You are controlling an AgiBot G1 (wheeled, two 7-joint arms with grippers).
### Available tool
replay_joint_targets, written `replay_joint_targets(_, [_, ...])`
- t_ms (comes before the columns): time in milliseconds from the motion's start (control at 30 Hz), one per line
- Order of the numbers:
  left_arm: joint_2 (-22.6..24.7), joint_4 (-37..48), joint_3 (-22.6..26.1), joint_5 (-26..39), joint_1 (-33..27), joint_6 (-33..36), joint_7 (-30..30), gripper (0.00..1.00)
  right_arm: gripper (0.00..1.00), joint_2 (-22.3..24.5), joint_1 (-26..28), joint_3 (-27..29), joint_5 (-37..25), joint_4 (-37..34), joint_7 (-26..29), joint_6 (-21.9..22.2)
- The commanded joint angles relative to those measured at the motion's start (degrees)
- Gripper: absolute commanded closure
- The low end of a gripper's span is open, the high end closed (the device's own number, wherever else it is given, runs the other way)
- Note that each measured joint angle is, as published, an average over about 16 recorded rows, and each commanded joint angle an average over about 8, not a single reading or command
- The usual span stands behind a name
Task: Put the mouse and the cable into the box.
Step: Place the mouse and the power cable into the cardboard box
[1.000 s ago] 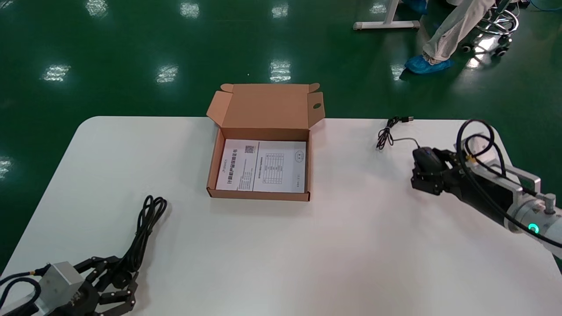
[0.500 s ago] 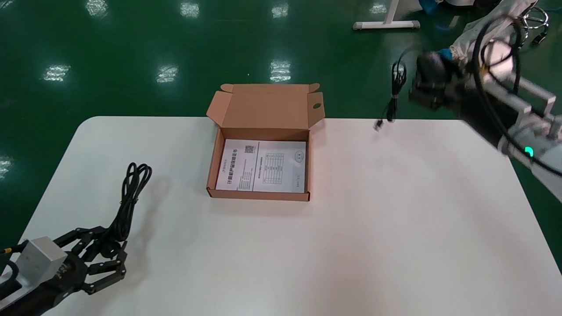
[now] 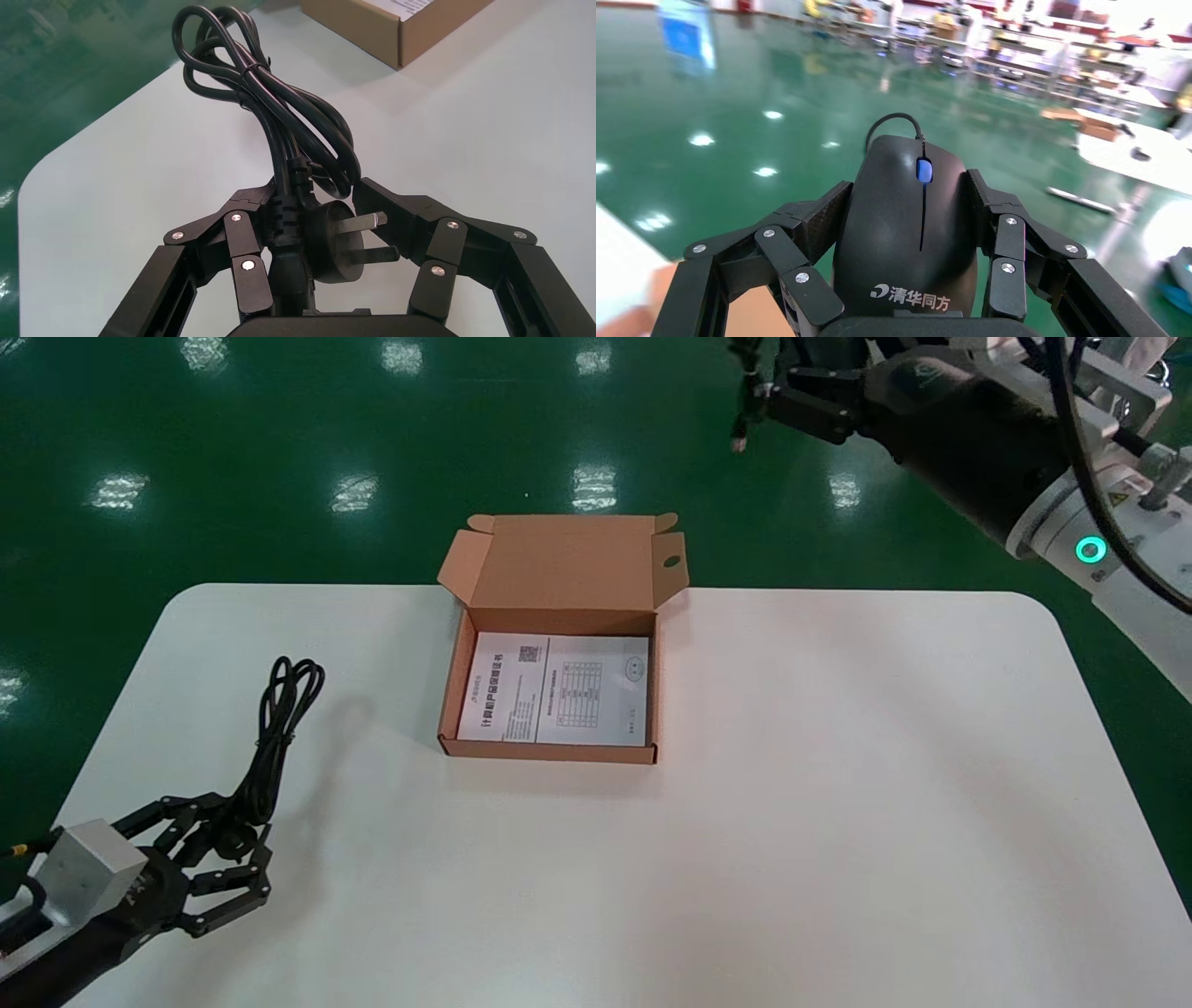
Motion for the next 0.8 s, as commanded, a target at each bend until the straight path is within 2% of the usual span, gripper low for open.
replay_joint_targets(33, [0.12,0.05,-0.26,-0.1,-0.12,-0.1,0.23,1.0,1.0,0.59,0.26,-0.6,0.19,2.72,2.06,-1.15])
replay_joint_targets(300, [2.59,0.32,2.35,0.93,-2.93,0.03,0.67,1.0,1.0,1.74,3.58,-4.67,-1.4,5.98,8.69,-7.24])
replay_joint_targets(500, [2.95,0.49,3.67,1.95,-3.63,0.22,0.88,1.0,1.0,0.99,4.21,-6.79,-1.62,6.1,9.25,-10.75])
replay_joint_targets(800, [2.42,0.51,2.32,1.57,-2.21,-0.48,1.19,1.0,1.0,0.47,2.86,-9.8,-2.79,5.83,9.36,-14.36])
